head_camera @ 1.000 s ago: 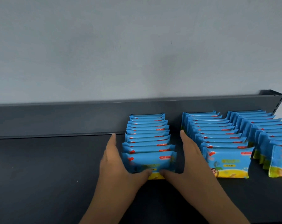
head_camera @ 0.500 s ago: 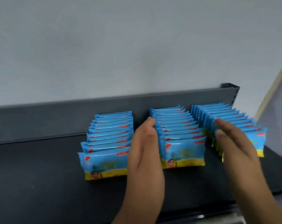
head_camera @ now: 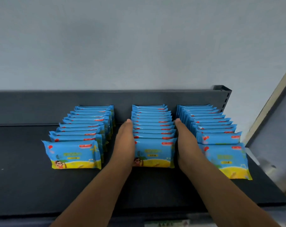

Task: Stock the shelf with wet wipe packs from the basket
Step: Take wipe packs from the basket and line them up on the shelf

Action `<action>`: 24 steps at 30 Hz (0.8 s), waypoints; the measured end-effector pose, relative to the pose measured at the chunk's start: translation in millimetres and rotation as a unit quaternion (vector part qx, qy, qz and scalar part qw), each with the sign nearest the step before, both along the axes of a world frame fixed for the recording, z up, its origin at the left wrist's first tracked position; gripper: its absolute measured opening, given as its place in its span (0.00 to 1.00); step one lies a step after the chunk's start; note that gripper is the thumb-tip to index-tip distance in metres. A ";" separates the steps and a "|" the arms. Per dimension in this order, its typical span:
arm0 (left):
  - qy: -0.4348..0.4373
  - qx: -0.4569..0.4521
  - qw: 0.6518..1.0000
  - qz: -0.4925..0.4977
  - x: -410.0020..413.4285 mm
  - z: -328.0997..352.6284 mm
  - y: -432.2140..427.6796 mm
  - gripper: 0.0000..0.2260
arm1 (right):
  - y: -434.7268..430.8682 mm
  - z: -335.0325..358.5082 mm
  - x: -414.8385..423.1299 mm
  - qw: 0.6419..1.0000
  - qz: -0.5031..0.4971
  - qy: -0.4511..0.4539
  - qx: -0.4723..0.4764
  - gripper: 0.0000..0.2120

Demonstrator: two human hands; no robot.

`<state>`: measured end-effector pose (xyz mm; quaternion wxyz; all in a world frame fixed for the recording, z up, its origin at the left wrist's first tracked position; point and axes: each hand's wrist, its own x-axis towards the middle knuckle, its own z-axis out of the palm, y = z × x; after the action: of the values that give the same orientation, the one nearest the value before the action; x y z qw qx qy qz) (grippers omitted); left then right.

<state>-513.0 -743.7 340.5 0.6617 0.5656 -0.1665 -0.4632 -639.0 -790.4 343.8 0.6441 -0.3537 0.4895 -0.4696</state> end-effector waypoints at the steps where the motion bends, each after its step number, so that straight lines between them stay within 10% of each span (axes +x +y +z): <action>1: 0.015 -0.003 1.000 -0.005 -2.0 -0.2 -0.2 0.18 | -1.6 -1.0 -0.2 1.000 0.016 -0.003 0.004 0.16; 24: 0.023 -0.033 0.999 -0.001 2.3 -14.8 -20.7 0.23 | -2.6 10.7 3.0 0.998 0.042 0.045 -0.021 0.14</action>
<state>-510.7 -764.4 325.6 0.6835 0.5326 -0.1672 -0.4704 -636.0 -793.0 354.5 0.6328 -0.4084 0.4926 -0.4361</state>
